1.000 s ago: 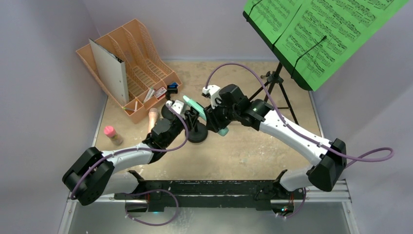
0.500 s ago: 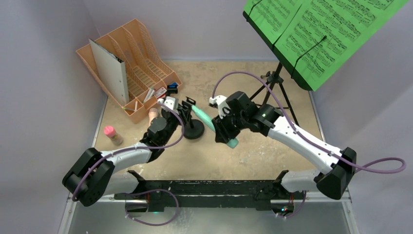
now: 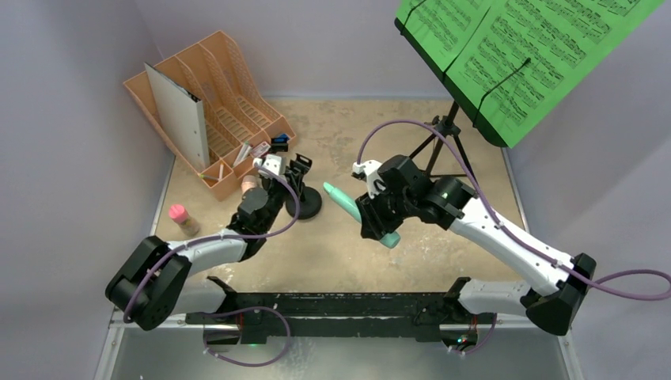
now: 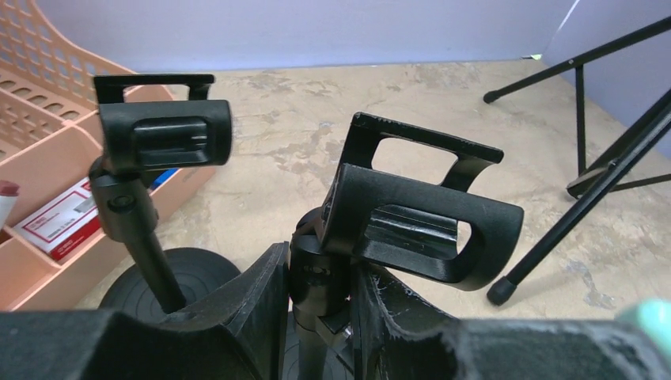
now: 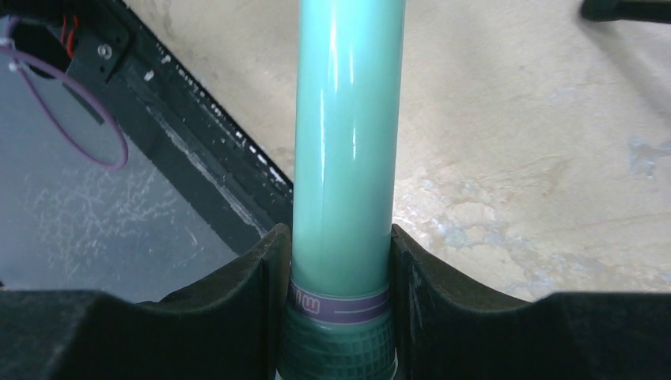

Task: Pack up the instrument practice props
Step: Pick up the microphone from the microphone stand, then move the microphone stand to the center of the board.

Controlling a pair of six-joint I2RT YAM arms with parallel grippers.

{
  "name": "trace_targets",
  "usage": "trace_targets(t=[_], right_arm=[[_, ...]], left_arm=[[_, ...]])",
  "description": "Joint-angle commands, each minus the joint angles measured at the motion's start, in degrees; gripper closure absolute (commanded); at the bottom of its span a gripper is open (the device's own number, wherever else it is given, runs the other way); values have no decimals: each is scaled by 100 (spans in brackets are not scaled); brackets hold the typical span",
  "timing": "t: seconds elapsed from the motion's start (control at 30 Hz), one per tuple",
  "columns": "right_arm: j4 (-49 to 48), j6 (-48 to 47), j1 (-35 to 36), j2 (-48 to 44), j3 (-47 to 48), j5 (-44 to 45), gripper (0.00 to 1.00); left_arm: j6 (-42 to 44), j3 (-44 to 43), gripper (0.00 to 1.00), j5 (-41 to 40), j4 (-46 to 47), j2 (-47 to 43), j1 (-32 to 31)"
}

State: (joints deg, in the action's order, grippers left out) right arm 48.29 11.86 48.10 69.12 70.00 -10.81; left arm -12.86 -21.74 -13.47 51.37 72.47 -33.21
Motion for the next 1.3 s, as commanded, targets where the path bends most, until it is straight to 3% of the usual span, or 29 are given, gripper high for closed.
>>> trace_targets(t=[0.0,0.2,0.5,0.9,1.17,1.27], right_arm=[[-352,238,7,-346,146,712,100],[-628,200,3,-694,120,1249,100],[-1116,-90,7,-1129,-82,1175,100],[-1295,-283,7,-1186,-264,1159,100],[-1256,-290,6,-1278,-290,1144,100],[-1277,-306,2,-1316,-323,1160,100]], left_arm=[[-104,-103,100,387,273,234,-183],[-155,-338,100,298,403,454,-289],[519,-925,97,-762,-132,698,-274],[366,-1940,97,-217,1323,2159,-61],[940,-2745,97,-408,1354,3002,361],[962,-2850,92,-370,1303,3053,539]])
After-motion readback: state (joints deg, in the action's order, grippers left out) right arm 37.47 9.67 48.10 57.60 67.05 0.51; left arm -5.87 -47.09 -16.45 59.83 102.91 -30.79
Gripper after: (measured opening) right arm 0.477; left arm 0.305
